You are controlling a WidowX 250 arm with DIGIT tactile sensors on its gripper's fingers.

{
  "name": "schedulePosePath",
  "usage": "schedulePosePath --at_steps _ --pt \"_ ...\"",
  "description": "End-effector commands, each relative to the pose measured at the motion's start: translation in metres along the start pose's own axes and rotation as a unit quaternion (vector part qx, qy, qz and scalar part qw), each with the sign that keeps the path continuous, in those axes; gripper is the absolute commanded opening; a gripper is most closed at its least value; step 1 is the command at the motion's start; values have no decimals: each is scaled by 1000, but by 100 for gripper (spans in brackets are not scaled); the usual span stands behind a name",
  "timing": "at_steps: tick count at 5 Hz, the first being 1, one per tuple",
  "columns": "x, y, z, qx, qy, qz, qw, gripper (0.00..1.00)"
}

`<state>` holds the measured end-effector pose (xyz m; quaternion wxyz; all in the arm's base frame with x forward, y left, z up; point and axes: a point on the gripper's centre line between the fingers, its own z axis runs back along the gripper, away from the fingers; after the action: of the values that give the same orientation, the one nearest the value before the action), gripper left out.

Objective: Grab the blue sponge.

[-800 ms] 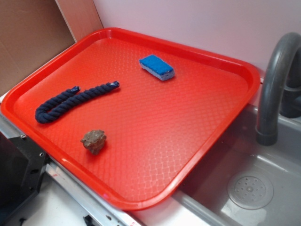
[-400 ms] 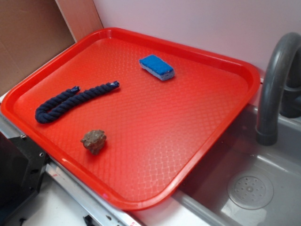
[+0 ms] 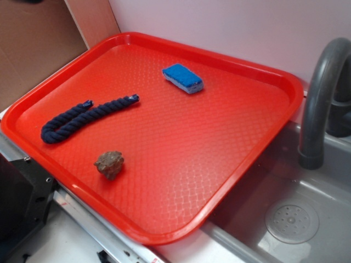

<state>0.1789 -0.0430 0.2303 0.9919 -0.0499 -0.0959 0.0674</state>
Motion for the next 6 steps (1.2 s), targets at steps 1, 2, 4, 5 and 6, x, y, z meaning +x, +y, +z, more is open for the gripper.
schedulePosePath --at_steps 1,2,4,5,6 --pt "56 -20 -46 33 -64 87 994 100" --pt "72 -25 -82 85 -119 167 975 100" --pt "89 -30 -139 130 -132 246 951 100" --pt "97 -20 -155 135 -122 278 943 100" --pt "105 0 -170 137 -116 302 936 100"
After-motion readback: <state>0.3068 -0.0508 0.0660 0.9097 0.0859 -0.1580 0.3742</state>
